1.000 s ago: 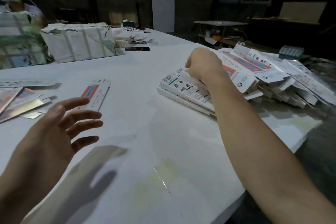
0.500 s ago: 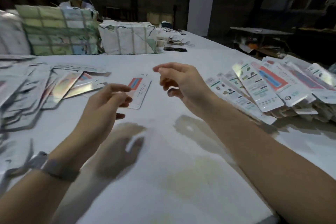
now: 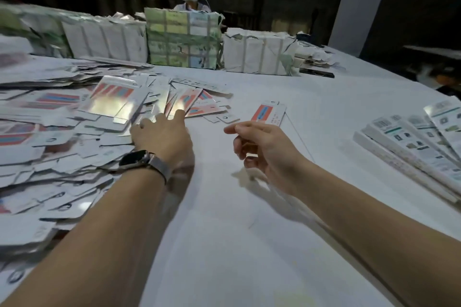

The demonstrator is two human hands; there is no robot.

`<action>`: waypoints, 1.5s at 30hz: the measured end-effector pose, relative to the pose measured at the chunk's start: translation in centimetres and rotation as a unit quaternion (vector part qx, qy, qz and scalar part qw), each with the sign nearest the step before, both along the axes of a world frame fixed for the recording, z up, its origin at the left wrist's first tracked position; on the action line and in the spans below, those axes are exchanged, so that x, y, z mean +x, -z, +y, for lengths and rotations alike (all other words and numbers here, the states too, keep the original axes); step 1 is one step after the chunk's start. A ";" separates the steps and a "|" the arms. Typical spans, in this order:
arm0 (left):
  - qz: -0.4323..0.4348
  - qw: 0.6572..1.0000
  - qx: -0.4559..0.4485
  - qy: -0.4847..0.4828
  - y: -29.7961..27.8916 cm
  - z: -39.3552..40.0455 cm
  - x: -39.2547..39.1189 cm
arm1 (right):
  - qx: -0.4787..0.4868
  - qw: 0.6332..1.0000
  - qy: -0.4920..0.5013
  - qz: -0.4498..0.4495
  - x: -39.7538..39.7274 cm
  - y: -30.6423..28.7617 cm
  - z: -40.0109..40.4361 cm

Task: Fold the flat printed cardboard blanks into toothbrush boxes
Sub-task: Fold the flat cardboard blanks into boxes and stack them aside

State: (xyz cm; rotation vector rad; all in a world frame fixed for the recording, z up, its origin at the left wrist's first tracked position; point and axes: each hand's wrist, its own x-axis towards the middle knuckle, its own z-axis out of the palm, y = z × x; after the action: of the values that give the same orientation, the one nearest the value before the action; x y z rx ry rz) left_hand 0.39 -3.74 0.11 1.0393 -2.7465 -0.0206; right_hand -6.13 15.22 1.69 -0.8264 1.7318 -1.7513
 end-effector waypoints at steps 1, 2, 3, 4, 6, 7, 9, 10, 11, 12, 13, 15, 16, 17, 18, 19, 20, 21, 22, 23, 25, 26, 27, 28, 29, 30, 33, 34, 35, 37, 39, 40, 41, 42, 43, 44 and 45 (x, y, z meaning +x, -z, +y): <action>0.010 1.000 -0.010 0.012 0.0 0.0 -0.1 | -0.001 1.000 0.003 0.000 -0.1 0.2 0.1; 0.016 1.000 -0.014 0.018 -0.2 0.1 -0.2 | -0.006 1.000 0.008 -0.002 -0.2 0.3 0.2; 0.018 1.000 -0.015 0.021 -0.4 0.1 -0.2 | -0.012 1.000 0.014 -0.005 -0.4 0.5 0.3; 0.022 0.999 -0.014 0.020 -0.5 0.1 -0.3 | -0.018 1.000 0.018 -0.006 -0.5 0.7 0.4; 0.029 0.999 -0.017 0.006 -0.7 -0.2 -0.2 | -0.024 0.999 0.021 -0.007 -0.5 0.9 0.6; 0.031 0.999 -0.018 -0.008 -0.7 -0.3 -0.1 | -0.025 0.999 0.019 -0.008 -0.5 1.0 0.6; 0.031 0.999 -0.017 -0.031 -0.6 -0.6 0.0 | -0.029 0.999 0.012 -0.010 -0.4 1.0 0.7; 0.031 0.999 -0.016 -0.036 -0.5 -0.7 0.0 | -0.031 0.999 0.008 -0.012 -0.4 1.0 0.7; 0.033 0.998 -0.013 -0.042 -0.5 -0.9 -0.1 | -0.032 0.999 0.004 -0.014 -0.4 1.0 0.7; 0.033 0.998 -0.004 -0.052 -0.6 -1.2 -0.2 | -0.033 0.999 0.001 -0.015 -0.3 1.1 0.8; 0.032 0.997 0.012 -0.067 -0.8 -1.6 -0.1 | -0.034 0.999 -0.002 -0.017 -0.2 1.1 0.8; 0.015 0.995 0.040 -0.096 -1.2 -2.1 0.2 | -0.036 0.999 -0.008 -0.017 -0.1 1.2 0.9; 0.002 0.994 0.042 -0.100 -1.3 -2.2 0.4 | -0.038 0.999 -0.010 -0.017 -0.1 1.3 0.9; -0.006 0.995 0.033 -0.095 -1.2 -2.1 0.6 | -0.040 0.999 -0.011 -0.018 -0.1 1.3 1.0; -0.005 0.996 0.014 -0.083 -1.1 -2.1 0.7 | -0.042 0.999 -0.011 -0.019 -0.2 1.3 1.0; 0.007 0.998 -0.005 -0.068 -1.2 -2.0 0.7 | -0.045 0.999 -0.010 -0.022 -0.2 1.3 1.1; 0.023 0.998 -0.015 -0.056 -1.3 -1.8 0.7 | -0.046 0.999 -0.008 -0.023 -0.2 1.3 1.1; 0.038 0.998 -0.018 -0.048 -1.5 -1.8 0.6 | -0.046 0.999 -0.007 -0.022 -0.3 1.4 1.1; 0.047 0.998 -0.021 -0.040 -1.6 -1.7 0.6 | -0.045 0.999 -0.005 -0.020 -0.3 1.4 1.1; 0.048 0.998 -0.030 -0.029 -1.7 -1.7 0.6 | -0.044 0.999 -0.005 -0.019 -0.3 1.4 1.1; 0.047 0.997 -0.053 -0.020 -1.6 -1.4 0.6 | -0.039 0.999 -0.004 -0.017 -0.3 1.6 1.0; 0.050 0.997 -0.050 -0.024 -1.5 -1.4 0.6 | -0.038 0.999 -0.004 -0.016 -0.4 1.6 1.0; 0.049 0.998 -0.031 -0.035 -1.5 -1.3 0.6 | -0.039 0.999 -0.005 -0.016 -0.4 1.6 1.0; 0.042 0.998 -0.005 -0.044 -1.5 -1.4 0.7 | -0.044 0.999 -0.005 -0.017 -0.4 1.6 1.0; 0.036 0.998 0.018 -0.044 -1.5 -1.4 0.8 | -0.050 0.999 -0.005 -0.018 -0.5 1.6 0.9; 0.037 0.998 0.027 -0.034 -1.4 -1.4 0.9 | -0.055 0.998 -0.005 -0.018 -0.5 1.6 0.9; 0.115 0.993 -0.023 0.029 -1.4 -1.0 0.6 | -0.072 0.997 0.007 -0.013 -0.7 1.5 1.0; 0.161 0.985 -0.039 0.043 -1.6 -0.5 0.4 | -0.081 0.997 0.012 -0.012 -0.8 1.4 1.1; 0.206 0.976 -0.046 0.055 -1.9 0.1 0.2 | -0.089 0.996 0.019 -0.013 -1.0 1.3 1.2; 0.295 0.950 -0.029 0.099 -2.6 1.3 -0.2 | -0.109 0.993 0.041 -0.016 -1.3 1.0 1.4; 0.375 0.911 0.087 0.150 -3.3 3.0 -0.5 | -0.127 0.989 0.081 0.001 -1.8 0.5 1.5; 0.404 0.876 0.204 0.169 -3.5 4.0 -0.6 | -0.127 0.985 0.117 0.028 -2.1 0.2 1.7; 0.419 0.823 0.337 0.185 -3.8 5.1 -0.7 | -0.120 0.977 0.162 0.067 -2.4 -0.1 1.8; 0.416 0.763 0.454 0.196 -3.8 6.3 -0.8 | -0.108 0.966 0.207 0.111 -2.8 -0.5 2.1; 0.397 0.721 0.528 0.208 -3.7 7.3 -0.8 | -0.097 0.953 0.245 0.148 -3.1 -0.8 2.4; 0.370 0.706 0.561 0.225 -3.5 8.0 -0.9 | -0.089 0.943 0.271 0.174 -3.3 -1.1 2.7; 0.339 0.703 0.575 0.245 -3.2 8.5 -1.0 | -0.086 0.935 0.288 0.189 -3.5 -1.3 3.0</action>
State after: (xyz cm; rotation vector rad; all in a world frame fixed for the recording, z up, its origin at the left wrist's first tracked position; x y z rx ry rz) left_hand -0.61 4.76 3.32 0.2144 -1.9790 -1.9293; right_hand -9.61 18.20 2.96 -0.8206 2.2699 -2.2632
